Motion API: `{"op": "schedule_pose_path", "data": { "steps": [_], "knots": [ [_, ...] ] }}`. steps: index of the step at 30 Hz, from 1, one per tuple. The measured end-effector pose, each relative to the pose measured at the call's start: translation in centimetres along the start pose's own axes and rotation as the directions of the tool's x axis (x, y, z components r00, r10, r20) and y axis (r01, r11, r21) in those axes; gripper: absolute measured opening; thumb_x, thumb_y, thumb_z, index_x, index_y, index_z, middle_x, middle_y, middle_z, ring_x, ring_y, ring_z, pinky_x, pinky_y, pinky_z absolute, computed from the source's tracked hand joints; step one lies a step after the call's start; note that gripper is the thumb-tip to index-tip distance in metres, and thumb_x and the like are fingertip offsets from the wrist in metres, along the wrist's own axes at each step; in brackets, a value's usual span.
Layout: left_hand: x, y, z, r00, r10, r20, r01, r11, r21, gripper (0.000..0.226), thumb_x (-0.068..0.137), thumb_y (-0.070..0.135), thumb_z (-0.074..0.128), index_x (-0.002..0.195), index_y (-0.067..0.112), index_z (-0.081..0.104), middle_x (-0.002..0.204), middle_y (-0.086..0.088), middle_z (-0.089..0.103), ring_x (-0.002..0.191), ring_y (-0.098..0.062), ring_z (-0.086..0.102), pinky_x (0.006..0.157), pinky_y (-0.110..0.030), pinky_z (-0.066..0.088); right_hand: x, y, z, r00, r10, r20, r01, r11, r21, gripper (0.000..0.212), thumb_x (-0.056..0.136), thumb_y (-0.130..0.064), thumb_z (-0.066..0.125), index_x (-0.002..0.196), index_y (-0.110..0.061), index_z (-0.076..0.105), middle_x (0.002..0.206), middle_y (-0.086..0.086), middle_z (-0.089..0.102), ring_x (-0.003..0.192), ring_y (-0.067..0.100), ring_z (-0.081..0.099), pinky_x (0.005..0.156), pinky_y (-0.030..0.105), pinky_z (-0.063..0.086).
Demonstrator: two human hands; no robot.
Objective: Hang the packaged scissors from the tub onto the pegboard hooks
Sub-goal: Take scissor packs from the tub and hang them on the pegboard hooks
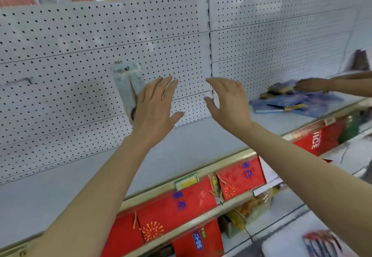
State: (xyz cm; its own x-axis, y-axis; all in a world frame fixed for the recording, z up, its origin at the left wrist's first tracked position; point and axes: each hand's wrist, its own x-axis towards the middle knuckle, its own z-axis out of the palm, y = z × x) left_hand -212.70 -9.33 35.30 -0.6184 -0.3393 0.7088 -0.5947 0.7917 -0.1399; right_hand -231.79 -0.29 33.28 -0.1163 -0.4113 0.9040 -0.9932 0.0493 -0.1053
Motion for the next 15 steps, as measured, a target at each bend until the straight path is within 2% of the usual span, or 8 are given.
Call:
{"op": "schedule_pose_path", "data": {
  "steps": [4,10,15],
  "knots": [
    [-2.1,7.6,2.7,0.999,0.045,0.027,-0.042,0.996,-0.084,0.078,0.082,0.041,0.072,0.147,0.010,0.041,0.150,-0.009,0.043,0.136,-0.031,0.035,0.111,-0.045,0.025,-5.2,4.0,-4.7,0.998,-0.028,0.049,0.033,0.995,-0.096,0.041,0.080,-0.022,0.064,0.118,-0.006,0.065,0.111,0.008,0.069,0.101,0.029,0.062,0.091,0.040,0.040],
    [-6.8,19.9,8.6,0.972,0.121,0.199,-0.075,0.972,-0.224,0.081,0.074,0.038,0.079,0.141,0.007,0.048,0.145,-0.011,0.049,0.130,-0.034,0.043,0.107,-0.046,0.030,-17.0,10.1,-10.2,0.979,0.046,0.196,-0.017,0.989,-0.147,0.039,0.081,-0.023,0.060,0.115,-0.004,0.066,0.107,0.011,0.070,0.096,0.031,0.062,0.088,0.038,0.038],
    [-12.6,29.8,16.1,0.905,0.234,0.355,-0.122,0.943,-0.310,0.074,0.071,0.039,0.077,0.134,0.007,0.055,0.137,-0.011,0.056,0.124,-0.033,0.051,0.102,-0.044,0.035,-29.5,17.0,-13.4,0.893,0.270,0.361,-0.177,0.946,-0.270,0.037,0.081,-0.022,0.061,0.113,-0.005,0.067,0.103,0.009,0.070,0.094,0.033,0.064,0.086,0.044,0.047]
  ]
}}
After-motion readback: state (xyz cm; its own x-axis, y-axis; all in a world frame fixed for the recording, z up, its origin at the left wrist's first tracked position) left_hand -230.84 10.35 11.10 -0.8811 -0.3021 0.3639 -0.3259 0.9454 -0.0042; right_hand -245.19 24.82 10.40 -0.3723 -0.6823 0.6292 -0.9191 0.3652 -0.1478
